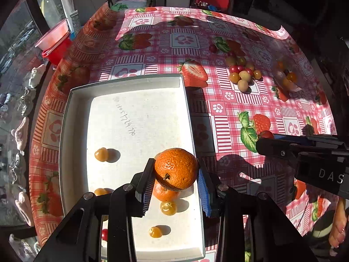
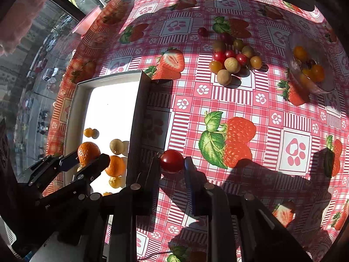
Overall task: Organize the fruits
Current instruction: 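Lower the tangerine into the tray with the left tool while the right tool places the red tomato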
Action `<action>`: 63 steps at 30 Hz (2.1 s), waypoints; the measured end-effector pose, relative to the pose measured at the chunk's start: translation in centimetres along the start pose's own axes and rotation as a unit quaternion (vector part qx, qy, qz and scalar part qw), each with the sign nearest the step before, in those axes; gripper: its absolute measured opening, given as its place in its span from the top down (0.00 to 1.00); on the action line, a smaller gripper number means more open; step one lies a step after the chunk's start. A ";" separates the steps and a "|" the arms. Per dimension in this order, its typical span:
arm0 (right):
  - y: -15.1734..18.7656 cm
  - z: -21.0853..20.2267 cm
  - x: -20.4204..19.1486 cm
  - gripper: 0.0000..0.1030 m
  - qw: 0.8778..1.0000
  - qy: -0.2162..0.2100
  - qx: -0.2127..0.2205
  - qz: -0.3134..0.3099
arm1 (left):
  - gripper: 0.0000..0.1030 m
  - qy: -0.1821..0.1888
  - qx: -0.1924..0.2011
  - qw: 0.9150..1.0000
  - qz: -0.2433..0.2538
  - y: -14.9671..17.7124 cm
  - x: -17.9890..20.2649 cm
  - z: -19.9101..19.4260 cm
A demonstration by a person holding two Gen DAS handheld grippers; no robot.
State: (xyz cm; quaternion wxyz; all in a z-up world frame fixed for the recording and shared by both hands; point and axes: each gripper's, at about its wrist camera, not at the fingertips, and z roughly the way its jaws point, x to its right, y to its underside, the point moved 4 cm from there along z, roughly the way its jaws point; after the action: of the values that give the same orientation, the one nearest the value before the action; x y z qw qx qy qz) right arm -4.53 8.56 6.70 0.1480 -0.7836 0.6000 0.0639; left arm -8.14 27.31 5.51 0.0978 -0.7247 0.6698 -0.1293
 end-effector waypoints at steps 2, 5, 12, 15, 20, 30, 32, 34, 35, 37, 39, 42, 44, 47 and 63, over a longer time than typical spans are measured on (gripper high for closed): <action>-0.5 0.3 -1.3 0.77 1.000 -0.003 0.001 -0.006 | 0.63 -0.005 0.002 1.000 -0.005 -0.3 -1.2 -0.1; -1.2 0.9 -3.0 0.77 1.000 -0.007 -0.001 -0.015 | 0.63 -0.013 0.004 1.000 -0.013 -0.7 -3.2 -0.1; -2.8 3.0 -6.5 0.77 0.999 -0.015 -0.012 -0.030 | 0.63 -0.034 0.001 0.999 -0.028 -1.9 -7.6 0.9; -3.6 4.1 -7.5 0.77 0.999 -0.017 -0.018 -0.033 | 0.63 -0.041 -0.002 0.999 -0.026 -2.6 -8.7 1.6; -4.8 5.6 -9.1 0.77 0.999 -0.011 -0.027 -0.042 | 0.63 -0.051 -0.010 0.998 -0.028 -3.6 -9.9 3.3; -5.4 9.4 -10.3 0.77 0.997 0.014 -0.058 -0.046 | 0.63 -0.064 -0.045 0.997 -0.025 -3.7 -10.7 6.5; -5.3 10.2 -10.3 0.77 0.997 0.019 -0.066 -0.046 | 0.63 -0.062 -0.052 0.996 -0.030 -3.5 -11.0 6.9; -5.1 10.9 -10.4 0.77 0.996 0.022 -0.072 -0.047 | 0.63 -0.060 -0.053 0.996 -0.030 -3.4 -11.1 7.1; -5.0 11.2 -10.5 0.76 0.996 0.023 -0.075 -0.048 | 0.63 -0.059 -0.052 0.997 -0.027 -3.4 -11.1 7.1; -4.8 11.7 -10.6 0.77 0.995 0.026 -0.079 -0.051 | 0.58 -0.062 -0.053 0.996 -0.020 -3.4 -11.0 7.1; -4.7 11.9 -10.7 0.76 0.995 0.028 -0.079 -0.053 | 0.56 -0.063 -0.058 0.996 -0.020 -3.4 -11.1 7.4; -4.7 12.0 -10.8 0.76 0.995 0.026 -0.081 -0.058 | 0.45 -0.066 -0.062 0.996 -0.025 -3.4 -11.4 7.7; -4.9 12.0 -10.8 0.75 0.995 0.017 -0.082 -0.053 | 0.36 -0.071 -0.061 0.995 -0.030 -3.4 -11.9 7.7; -5.2 11.4 -10.0 0.53 0.996 0.018 -0.077 -0.036 | 0.36 -0.062 -0.061 0.996 -0.037 -3.5 -12.6 7.4; -4.9 2.7 -1.1 0.19 0.997 0.031 0.015 0.075 | 0.36 -0.031 -0.004 0.998 0.048 -5.0 -4.7 1.7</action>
State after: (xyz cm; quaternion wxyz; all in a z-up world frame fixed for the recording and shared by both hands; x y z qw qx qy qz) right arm 0.09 11.56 5.21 0.1352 -0.7356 0.6625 0.0414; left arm -3.19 32.37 5.21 0.1222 -0.6961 0.7005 -0.0992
